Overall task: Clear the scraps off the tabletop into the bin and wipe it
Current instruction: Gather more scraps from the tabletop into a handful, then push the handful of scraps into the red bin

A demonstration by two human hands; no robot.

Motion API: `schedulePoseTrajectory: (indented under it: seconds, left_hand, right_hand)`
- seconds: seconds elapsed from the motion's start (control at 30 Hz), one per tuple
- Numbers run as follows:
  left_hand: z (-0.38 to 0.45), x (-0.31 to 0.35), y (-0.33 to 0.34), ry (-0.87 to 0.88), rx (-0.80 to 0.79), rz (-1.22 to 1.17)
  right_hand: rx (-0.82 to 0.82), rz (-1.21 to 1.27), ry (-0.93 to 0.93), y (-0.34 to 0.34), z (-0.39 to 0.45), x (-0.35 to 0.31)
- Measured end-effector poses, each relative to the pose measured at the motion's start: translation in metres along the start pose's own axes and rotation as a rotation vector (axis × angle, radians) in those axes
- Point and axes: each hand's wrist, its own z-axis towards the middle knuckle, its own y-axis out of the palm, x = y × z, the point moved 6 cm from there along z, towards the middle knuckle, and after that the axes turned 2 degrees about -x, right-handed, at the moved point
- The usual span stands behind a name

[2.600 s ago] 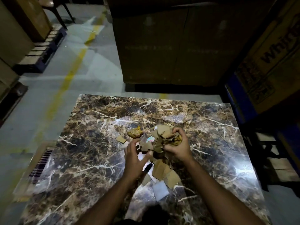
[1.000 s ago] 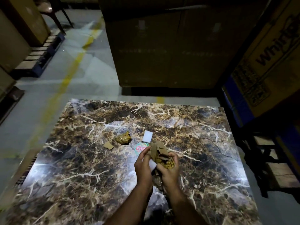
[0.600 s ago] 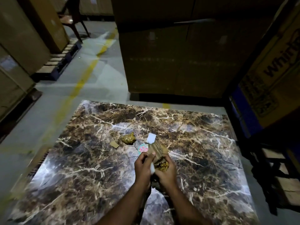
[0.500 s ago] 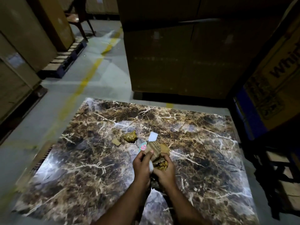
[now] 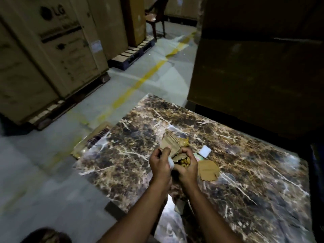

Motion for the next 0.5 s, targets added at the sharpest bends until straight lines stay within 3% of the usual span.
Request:
schedulePoseTrajectory:
  seconds: [0.23,0.5]
  left_hand:
    - [0.012,0.087,-0.104,0.142,0.136,-0.156]
    - [-0.010,0.178,-0.366,0.350,0.389,-0.335]
  right_hand:
    - [-0.206,0.014,-0.106,0.128,-0.016,-0.034]
    - [-0.525,0.111,-0.132,0.369,-0.148,-0.057]
